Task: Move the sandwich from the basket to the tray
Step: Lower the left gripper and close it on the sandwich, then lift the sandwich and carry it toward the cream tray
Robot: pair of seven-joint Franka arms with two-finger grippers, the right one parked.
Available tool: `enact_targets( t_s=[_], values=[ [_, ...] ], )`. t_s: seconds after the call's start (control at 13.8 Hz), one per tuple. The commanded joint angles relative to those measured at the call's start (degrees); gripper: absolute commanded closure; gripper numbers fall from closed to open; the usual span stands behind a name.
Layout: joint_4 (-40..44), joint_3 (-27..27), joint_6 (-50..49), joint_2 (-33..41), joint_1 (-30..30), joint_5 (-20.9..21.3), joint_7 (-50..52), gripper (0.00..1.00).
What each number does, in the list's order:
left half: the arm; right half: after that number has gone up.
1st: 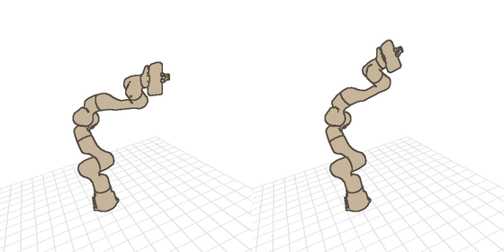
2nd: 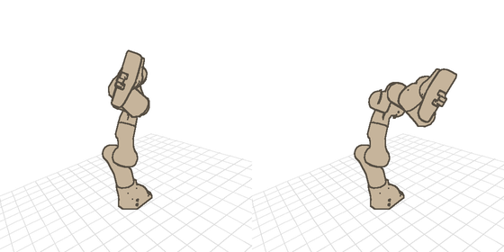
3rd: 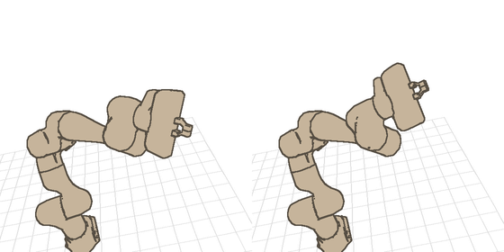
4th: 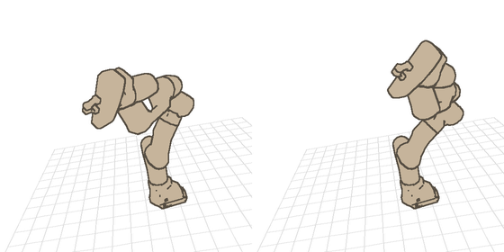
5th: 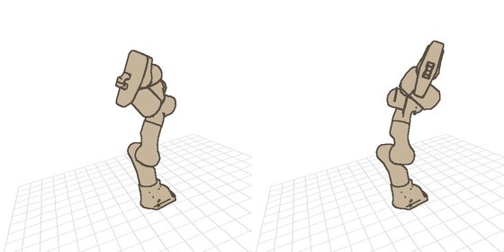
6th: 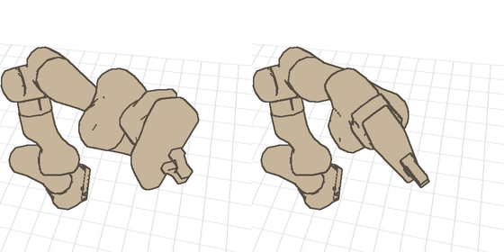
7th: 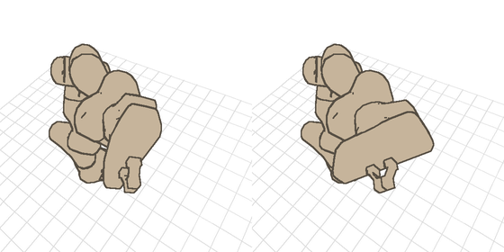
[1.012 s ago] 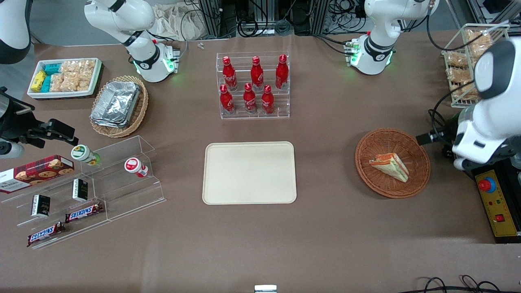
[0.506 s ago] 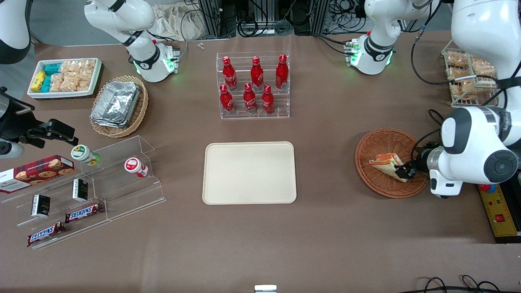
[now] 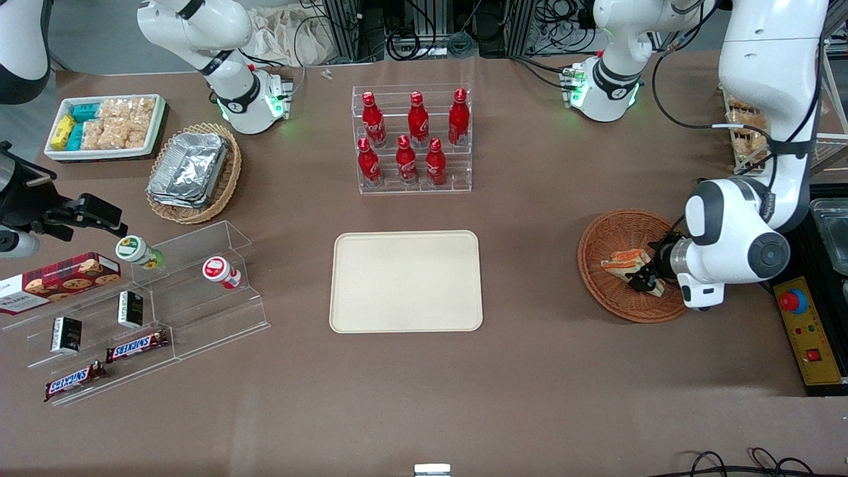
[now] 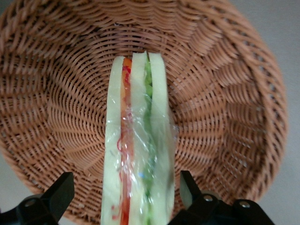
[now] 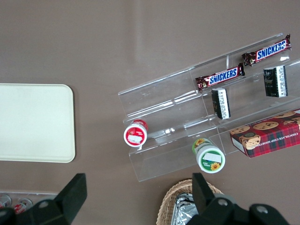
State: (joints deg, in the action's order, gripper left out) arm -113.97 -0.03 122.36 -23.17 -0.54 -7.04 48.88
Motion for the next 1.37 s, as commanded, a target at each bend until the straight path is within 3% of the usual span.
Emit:
enact_targets(
  t_s=[0.0,0.07,0.14,0.22,0.29,0.51,0.65,0.94,1.16,1.3],
  values=[
    [-4.2,-0.3,5.3,1.5,0.0,-0.8,1.7,0.00],
    [-3.8,-0.3,5.7,0.9,0.0,-0.9,1.8,0.13],
    [-3.5,-0.4,5.8,0.8,0.0,-1.0,2.3,0.40],
    [-3.4,-0.4,5.9,0.9,0.0,-1.0,2.4,0.79],
    [-3.1,-0.5,5.9,0.9,0.0,-1.0,2.4,1.00],
    [-3.0,-0.7,3.2,5.7,-0.3,-0.9,1.5,1.00],
    [-0.1,-1.5,-4.1,9.8,-0.7,-0.7,0.5,1.00],
    [13.7,-10.6,-20.4,10.9,-1.0,-0.2,-3.0,1.00],
    [16.7,-18.8,-20.2,9.0,-2.4,1.8,-6.4,1.00],
    [18.2,-20.4,-18.1,6.6,-7.4,5.1,-5.7,1.00]
  ],
)
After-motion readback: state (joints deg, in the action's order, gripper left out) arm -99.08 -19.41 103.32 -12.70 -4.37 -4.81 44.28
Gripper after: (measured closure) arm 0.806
